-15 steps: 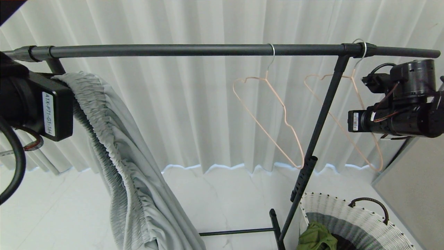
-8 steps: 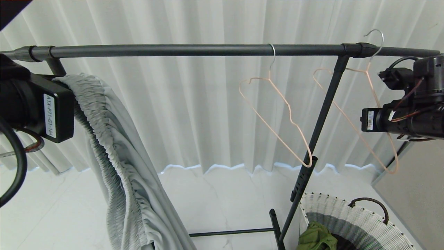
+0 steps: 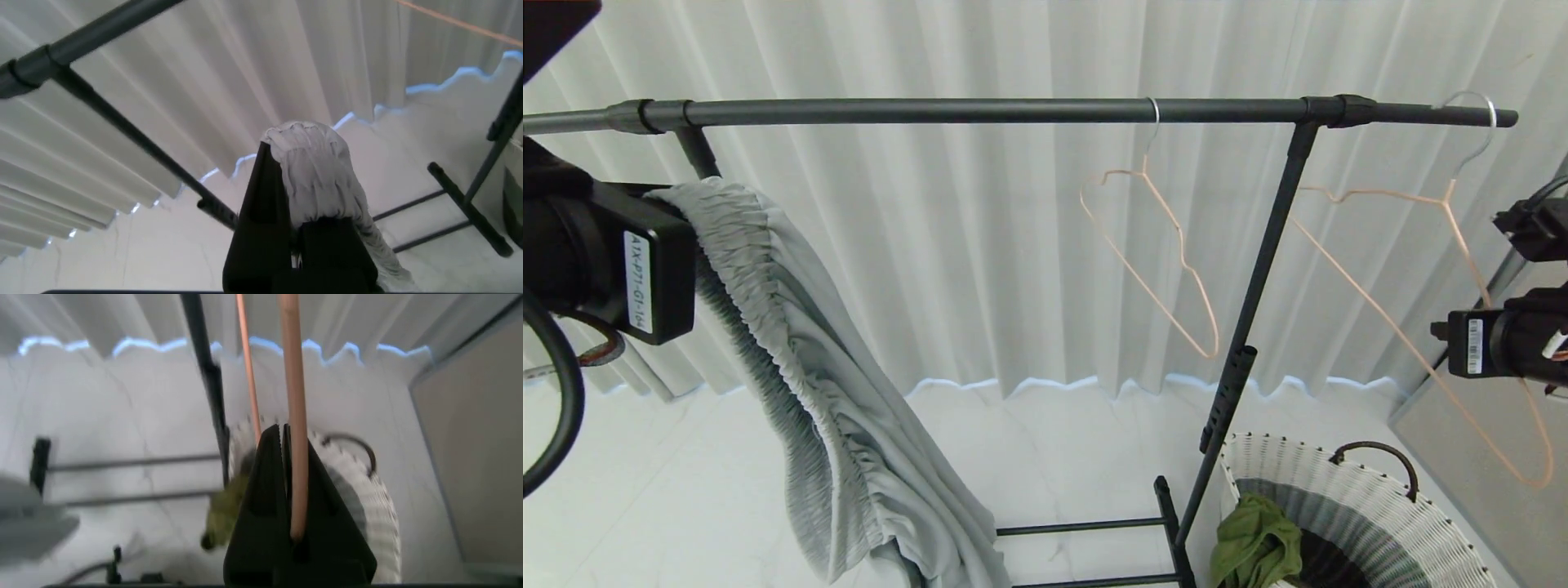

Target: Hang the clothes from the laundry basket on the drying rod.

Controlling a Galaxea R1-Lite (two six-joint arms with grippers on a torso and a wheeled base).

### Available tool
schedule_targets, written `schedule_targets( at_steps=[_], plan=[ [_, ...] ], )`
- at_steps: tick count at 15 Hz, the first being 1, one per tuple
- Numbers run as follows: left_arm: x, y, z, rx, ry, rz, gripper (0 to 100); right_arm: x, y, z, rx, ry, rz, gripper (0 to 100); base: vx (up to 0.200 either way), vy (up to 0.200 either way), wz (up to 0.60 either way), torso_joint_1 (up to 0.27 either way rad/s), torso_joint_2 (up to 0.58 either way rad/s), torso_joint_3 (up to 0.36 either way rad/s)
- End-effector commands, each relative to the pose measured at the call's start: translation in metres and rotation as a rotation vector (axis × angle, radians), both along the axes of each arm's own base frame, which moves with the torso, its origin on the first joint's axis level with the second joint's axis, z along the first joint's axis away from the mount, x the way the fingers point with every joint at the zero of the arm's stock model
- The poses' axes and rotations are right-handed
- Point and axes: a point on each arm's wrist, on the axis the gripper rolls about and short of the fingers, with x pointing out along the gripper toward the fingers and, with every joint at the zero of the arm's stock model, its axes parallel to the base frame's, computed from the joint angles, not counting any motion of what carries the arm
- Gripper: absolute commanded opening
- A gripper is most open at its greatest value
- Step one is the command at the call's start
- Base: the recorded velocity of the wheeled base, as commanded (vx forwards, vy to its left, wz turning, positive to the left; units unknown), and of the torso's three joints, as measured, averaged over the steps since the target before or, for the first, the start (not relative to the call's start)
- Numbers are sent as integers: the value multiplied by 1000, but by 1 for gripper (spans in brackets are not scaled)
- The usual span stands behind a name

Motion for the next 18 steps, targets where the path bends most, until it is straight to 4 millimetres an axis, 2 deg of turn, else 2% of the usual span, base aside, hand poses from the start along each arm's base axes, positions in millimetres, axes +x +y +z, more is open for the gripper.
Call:
schedule_targets(
  at_steps=[1, 7, 12, 15, 18],
  plan=[
    [-2, 2, -3, 3, 4, 1, 0, -23, -6, -3, -9, -17, 10, 0, -200, 0, 0, -2, 2, 2],
    [0, 0, -7, 14, 17, 1, 0, -43, -7, -10, -21, -19, 43, 0, -200, 0, 0, 1, 2, 5],
    [1, -1, -9, 19, 27, 0, 0, -49, -3, -7, -10, -41, 78, 0, 0, 0, 0, 0, 0, 0],
    [1, -1, -16, 35, 44, 1, 0, -59, 6, -2, 0, -68, 156, 0, 0, 0, 0, 0, 0, 0],
    [2, -2, -16, 38, 45, 1, 0, -63, 12, 0, 8, -82, 202, 0, 0, 200, 0, -1, 1, -2]
  ],
)
